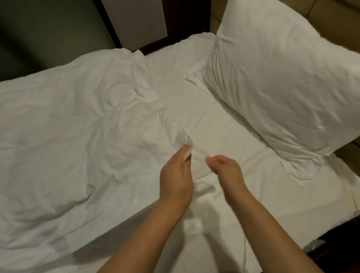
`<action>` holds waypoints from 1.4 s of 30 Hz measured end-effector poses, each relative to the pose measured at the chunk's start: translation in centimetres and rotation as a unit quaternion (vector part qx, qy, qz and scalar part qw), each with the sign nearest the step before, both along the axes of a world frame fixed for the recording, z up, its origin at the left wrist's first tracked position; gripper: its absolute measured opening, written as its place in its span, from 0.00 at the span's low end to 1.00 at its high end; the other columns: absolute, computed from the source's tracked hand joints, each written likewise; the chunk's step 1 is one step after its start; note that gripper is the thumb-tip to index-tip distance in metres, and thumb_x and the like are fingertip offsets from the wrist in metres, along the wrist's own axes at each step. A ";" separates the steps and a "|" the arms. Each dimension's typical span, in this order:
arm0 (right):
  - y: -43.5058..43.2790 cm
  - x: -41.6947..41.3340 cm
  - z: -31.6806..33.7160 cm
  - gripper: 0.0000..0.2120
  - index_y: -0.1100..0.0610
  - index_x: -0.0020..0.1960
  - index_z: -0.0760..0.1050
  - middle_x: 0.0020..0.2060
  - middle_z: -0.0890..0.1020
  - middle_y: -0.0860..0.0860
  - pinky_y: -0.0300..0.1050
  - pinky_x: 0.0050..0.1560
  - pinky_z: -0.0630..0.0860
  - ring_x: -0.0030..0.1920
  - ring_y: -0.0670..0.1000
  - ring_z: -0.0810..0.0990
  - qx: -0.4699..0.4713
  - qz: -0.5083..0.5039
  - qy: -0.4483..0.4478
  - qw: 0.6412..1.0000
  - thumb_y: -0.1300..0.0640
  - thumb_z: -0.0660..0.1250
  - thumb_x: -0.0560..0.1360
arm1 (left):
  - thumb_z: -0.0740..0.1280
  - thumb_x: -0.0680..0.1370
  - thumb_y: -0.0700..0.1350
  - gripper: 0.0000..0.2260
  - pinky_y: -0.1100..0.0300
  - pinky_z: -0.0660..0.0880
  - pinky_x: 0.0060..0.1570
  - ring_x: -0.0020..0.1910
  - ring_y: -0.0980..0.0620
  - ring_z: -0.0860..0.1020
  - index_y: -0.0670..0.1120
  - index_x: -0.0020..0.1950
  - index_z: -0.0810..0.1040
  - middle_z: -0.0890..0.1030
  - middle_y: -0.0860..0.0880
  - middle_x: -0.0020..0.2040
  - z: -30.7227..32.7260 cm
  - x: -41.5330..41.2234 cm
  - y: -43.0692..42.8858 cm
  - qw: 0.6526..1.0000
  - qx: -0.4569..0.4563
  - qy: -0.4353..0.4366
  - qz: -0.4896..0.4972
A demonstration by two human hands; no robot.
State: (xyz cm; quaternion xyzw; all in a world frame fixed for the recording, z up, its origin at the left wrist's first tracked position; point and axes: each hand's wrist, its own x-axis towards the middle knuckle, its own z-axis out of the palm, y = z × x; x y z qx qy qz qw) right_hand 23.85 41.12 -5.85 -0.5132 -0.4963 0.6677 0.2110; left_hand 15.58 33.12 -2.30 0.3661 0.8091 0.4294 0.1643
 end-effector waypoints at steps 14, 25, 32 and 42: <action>-5.3 2.5 2.8 0.15 0.57 0.30 0.74 0.28 0.76 0.50 0.40 0.39 0.69 0.32 0.47 0.72 0.053 0.033 0.003 0.998 0.60 0.66 0.76 | 0.62 0.77 0.36 0.32 0.61 0.56 0.72 0.75 0.53 0.57 0.47 0.78 0.53 0.57 0.50 0.77 -2.6 2.6 -4.4 0.978 -0.137 0.098 -0.126; 1.3 1.4 -9.6 0.22 0.56 0.71 0.67 0.63 0.76 0.54 0.46 0.62 0.68 0.63 0.54 0.74 0.006 0.151 -0.230 0.962 0.53 0.63 0.78 | 0.56 0.78 0.37 0.08 0.57 0.58 0.32 0.38 0.48 0.69 0.43 0.40 0.70 0.73 0.45 0.38 -5.2 -1.6 -2.0 0.947 -0.258 0.187 -0.043; 2.1 -0.3 -15.3 0.30 0.60 0.72 0.63 0.68 0.72 0.56 0.45 0.59 0.69 0.65 0.57 0.72 -0.043 0.331 -0.274 0.902 0.46 0.65 0.76 | 0.62 0.79 0.41 0.07 0.61 0.60 0.33 0.37 0.48 0.71 0.42 0.42 0.74 0.72 0.48 0.38 -7.8 -0.5 -0.6 0.955 -0.246 0.150 -0.063; 0.2 2.1 -7.5 0.12 0.62 0.57 0.79 0.52 0.82 0.57 0.48 0.57 0.74 0.52 0.53 0.79 -0.060 0.113 -0.053 0.990 0.57 0.65 0.78 | 0.58 0.73 0.43 0.14 0.79 0.65 0.46 0.45 0.55 0.76 0.40 0.45 0.83 0.83 0.51 0.42 -6.3 0.5 -0.8 0.987 -0.028 0.137 0.077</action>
